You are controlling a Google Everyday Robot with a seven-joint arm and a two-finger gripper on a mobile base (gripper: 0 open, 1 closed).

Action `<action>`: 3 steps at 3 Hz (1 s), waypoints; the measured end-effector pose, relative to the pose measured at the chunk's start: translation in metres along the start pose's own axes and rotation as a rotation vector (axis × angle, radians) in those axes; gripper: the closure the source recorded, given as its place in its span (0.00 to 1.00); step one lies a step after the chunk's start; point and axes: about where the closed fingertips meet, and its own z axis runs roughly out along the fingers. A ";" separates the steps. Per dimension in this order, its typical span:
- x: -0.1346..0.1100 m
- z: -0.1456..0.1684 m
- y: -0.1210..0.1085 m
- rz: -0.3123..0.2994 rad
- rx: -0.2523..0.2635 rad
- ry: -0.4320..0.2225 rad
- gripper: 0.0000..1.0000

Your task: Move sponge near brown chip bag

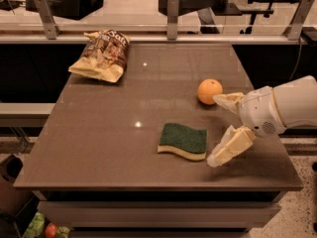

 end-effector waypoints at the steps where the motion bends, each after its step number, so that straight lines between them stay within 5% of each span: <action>1: -0.007 0.016 0.008 -0.016 -0.035 0.014 0.00; 3: -0.012 0.045 0.022 -0.027 -0.077 0.018 0.00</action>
Offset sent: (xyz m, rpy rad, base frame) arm -0.0084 0.0516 -0.0261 -0.0138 0.0439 0.0783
